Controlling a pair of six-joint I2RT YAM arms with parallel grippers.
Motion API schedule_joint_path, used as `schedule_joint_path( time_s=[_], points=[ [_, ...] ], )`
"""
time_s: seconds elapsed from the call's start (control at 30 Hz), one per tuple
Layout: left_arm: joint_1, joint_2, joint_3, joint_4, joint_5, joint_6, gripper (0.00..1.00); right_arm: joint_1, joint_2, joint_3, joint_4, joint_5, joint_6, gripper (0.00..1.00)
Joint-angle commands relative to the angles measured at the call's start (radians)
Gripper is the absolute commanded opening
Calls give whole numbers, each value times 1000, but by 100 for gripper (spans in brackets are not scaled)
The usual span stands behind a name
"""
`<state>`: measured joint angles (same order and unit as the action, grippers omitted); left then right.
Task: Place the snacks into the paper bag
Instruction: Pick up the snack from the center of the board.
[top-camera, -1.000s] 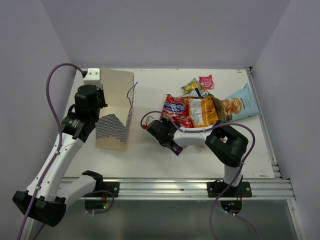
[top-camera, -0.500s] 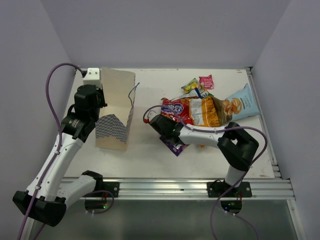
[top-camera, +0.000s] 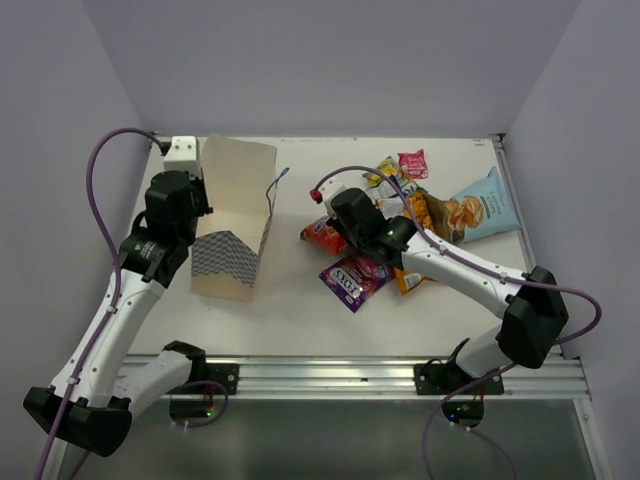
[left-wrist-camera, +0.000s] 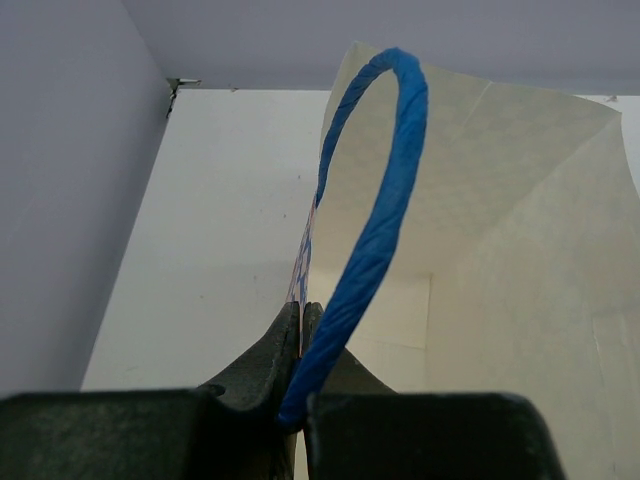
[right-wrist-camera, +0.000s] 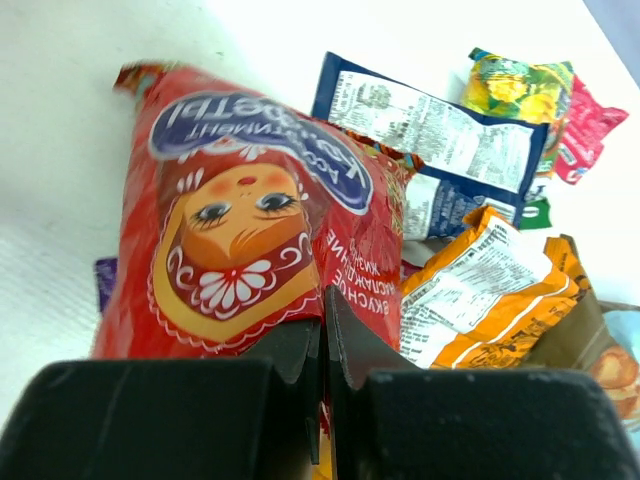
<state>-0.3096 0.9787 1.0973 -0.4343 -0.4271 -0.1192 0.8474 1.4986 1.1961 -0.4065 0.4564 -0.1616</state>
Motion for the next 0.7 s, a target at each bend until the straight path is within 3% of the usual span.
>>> schedule_joint_path(
  time_s=[0.0,0.3,0.67],
  points=[
    [6,-25,16,45,4,3,0,-21,-72,83,2,-82,71,0],
    [6,-40,7,45,28,0,0,-53,-113,212,-87,-188,143,0],
    [6,-48,-27,78,103,30,0,-54,-182,335,-124,-211,102,0]
  ],
)
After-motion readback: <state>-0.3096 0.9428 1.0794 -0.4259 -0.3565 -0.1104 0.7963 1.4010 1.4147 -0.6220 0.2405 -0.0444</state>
